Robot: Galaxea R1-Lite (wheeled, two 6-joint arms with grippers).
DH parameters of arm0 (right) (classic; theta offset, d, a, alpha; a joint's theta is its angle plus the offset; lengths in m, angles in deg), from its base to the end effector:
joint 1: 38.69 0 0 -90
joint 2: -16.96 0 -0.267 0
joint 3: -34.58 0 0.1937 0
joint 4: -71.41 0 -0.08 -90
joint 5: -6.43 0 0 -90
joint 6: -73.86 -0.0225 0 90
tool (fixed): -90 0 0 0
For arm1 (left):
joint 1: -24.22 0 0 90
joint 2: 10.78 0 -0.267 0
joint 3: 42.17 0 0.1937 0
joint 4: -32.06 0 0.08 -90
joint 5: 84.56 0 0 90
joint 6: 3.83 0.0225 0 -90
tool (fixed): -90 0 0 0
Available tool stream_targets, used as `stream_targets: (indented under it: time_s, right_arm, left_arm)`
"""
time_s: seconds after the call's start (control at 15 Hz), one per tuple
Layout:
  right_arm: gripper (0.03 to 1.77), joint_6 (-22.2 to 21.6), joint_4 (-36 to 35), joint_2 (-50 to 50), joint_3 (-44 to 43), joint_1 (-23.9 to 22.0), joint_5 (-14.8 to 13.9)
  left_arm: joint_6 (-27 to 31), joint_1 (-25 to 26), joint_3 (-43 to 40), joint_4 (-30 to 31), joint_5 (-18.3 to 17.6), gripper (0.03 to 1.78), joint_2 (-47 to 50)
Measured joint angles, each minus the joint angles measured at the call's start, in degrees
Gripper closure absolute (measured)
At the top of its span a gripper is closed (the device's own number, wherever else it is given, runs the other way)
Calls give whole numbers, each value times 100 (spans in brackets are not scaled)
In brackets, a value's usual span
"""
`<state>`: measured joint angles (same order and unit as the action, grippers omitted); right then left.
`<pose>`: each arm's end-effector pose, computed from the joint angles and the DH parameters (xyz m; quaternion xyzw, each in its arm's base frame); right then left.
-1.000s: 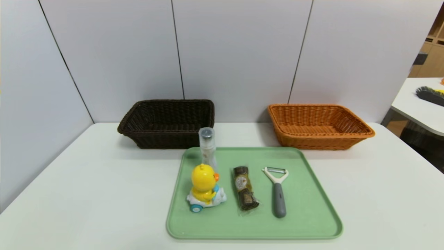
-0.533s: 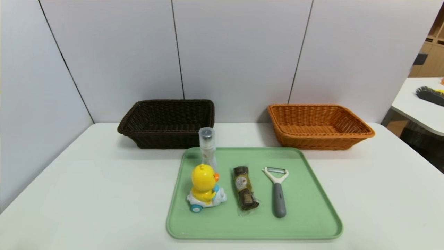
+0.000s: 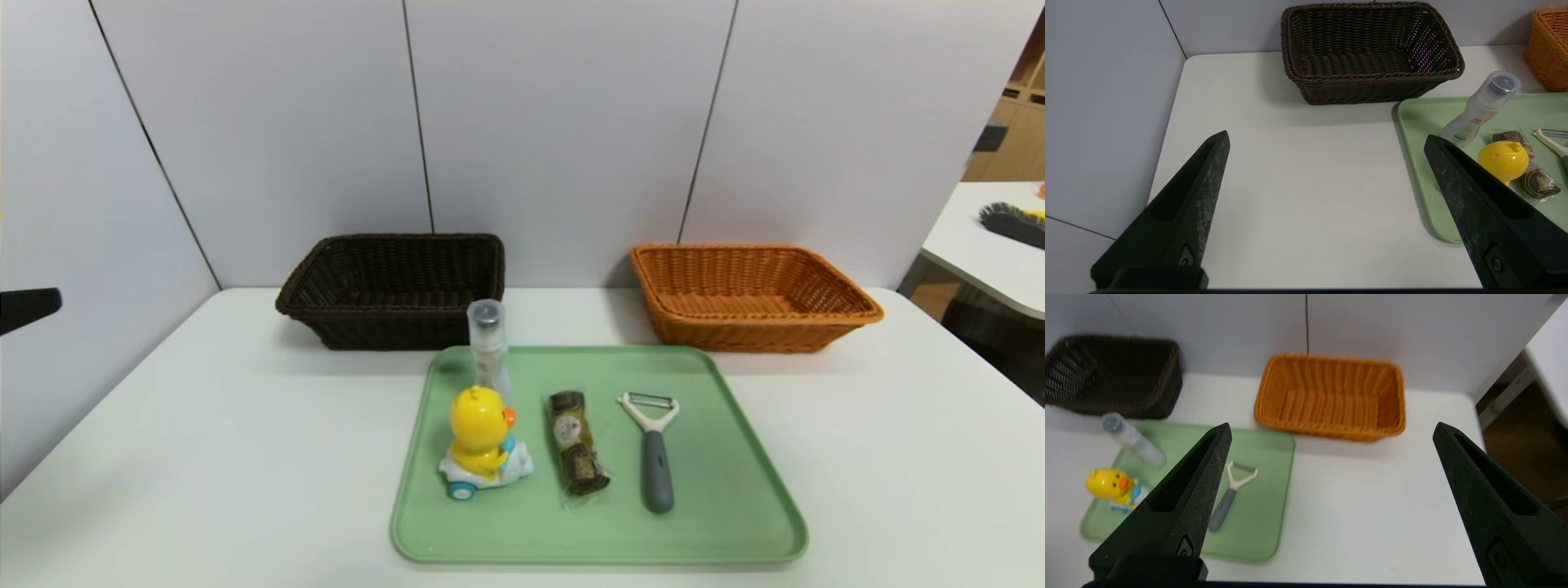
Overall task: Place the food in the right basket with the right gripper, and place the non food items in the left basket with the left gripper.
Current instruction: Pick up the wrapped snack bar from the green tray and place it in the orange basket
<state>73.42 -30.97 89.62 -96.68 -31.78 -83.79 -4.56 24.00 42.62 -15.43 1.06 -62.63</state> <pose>0.1174 0.0141 0.3868 -0.0065 0.1651 0.0569 0.9846 0.0968 -0.0021 0.2896 -0.0109 0.1268 -0.0390 0.9911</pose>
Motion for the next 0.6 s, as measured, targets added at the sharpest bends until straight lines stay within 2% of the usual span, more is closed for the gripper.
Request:
stream_targets:
  time_s: [0.2, 0.33, 0.6]
  right_arm:
    - [10, -859, 584, 925, -317, 1078, -568]
    - [10, -1504, 664, 1441, -363, 1827, -749]
    - [9, -2169, 1054, 2324, -380, 2903, -958]
  left_arm:
    - [-98, -261, 306, -422, 0, 12, -601]
    - [-382, -567, 363, -629, 72, 12, -887]
    - [-944, -1229, 350, -780, 775, 12, -1290]
